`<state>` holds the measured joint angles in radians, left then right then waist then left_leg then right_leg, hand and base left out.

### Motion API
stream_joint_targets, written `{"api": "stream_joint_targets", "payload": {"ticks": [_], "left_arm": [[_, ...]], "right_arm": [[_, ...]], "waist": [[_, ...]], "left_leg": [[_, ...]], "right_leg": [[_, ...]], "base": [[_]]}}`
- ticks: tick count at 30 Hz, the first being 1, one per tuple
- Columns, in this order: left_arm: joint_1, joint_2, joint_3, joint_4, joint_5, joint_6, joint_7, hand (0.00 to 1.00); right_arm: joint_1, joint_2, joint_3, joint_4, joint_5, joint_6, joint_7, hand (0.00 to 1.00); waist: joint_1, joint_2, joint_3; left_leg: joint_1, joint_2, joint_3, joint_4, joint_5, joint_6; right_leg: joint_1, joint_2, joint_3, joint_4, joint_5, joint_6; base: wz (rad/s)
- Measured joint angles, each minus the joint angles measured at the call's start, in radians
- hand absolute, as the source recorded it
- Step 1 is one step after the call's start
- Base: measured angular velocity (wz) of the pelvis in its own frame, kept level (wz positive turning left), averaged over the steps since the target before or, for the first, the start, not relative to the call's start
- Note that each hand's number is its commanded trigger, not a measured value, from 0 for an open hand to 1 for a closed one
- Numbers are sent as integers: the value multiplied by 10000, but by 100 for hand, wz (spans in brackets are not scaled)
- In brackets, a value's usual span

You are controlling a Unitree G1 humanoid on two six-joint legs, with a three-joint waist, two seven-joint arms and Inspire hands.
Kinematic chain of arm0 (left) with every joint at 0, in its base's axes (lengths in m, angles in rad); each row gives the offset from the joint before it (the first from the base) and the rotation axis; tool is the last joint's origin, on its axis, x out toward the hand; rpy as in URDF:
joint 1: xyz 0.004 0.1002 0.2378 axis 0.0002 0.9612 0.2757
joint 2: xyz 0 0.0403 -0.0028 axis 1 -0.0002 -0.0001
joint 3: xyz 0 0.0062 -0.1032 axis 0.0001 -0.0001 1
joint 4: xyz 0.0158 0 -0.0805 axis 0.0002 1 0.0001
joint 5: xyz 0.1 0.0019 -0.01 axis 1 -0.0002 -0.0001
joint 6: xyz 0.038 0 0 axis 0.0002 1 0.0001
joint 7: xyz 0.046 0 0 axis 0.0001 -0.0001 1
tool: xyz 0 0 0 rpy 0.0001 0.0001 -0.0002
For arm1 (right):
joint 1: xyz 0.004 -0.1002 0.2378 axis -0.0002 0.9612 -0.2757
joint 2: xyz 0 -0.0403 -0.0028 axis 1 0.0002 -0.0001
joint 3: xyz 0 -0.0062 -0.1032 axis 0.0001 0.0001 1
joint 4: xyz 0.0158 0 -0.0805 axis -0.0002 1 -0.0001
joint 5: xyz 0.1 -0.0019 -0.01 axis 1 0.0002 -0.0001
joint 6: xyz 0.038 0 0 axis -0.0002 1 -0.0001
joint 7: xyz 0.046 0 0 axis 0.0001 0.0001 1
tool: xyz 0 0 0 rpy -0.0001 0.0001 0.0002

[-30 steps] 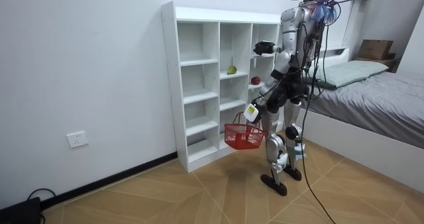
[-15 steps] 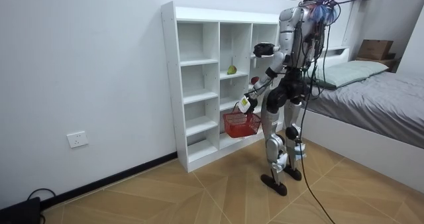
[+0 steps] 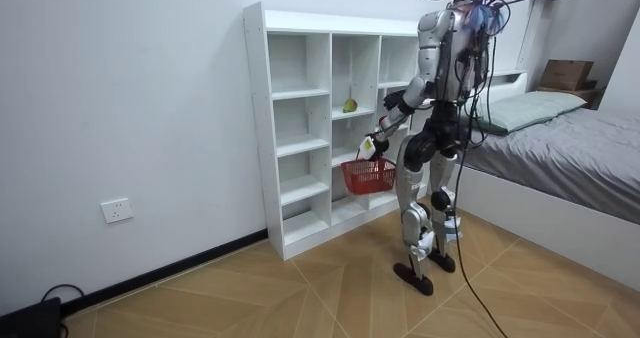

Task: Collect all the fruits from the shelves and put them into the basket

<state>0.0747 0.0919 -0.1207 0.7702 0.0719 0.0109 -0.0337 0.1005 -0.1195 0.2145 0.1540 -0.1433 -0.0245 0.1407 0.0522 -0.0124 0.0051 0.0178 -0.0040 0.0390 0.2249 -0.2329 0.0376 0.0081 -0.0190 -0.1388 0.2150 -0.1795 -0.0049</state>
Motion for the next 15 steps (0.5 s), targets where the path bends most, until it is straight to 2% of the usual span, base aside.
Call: {"api": "stream_joint_targets", "payload": {"ticks": [5,8,11,15], "left_arm": [[-35,-40,-271,-816,-45,-113,-80,100],[-297,-21,-330,-836,-61,-286,-128,100],[-424,26,-430,-855,-272,-491,-262,100],[-729,53,-553,-877,-663,-500,-510,100]], "right_arm": [[-148,-21,179,803,404,-80,-438,100],[-468,-29,385,1757,817,-300,-659,100],[-699,-25,596,2654,1056,-321,-657,100],[-1066,-18,765,3445,1222,-321,-679,100]], "waist": [[23,38,21],[45,39,23],[49,38,24],[45,34,26]], "left_leg": [[-321,-19,1,54,33,29],[-449,-26,2,54,45,45],[-594,-37,0,60,56,51],[-903,-54,-9,139,64,64]], "right_leg": [[-300,-90,-18,60,0,0],[-431,-114,-22,61,1,1],[-543,-106,-34,72,1,2],[-822,-107,-67,98,14,7]], "base": [[1],[0],[0],[3]]}}
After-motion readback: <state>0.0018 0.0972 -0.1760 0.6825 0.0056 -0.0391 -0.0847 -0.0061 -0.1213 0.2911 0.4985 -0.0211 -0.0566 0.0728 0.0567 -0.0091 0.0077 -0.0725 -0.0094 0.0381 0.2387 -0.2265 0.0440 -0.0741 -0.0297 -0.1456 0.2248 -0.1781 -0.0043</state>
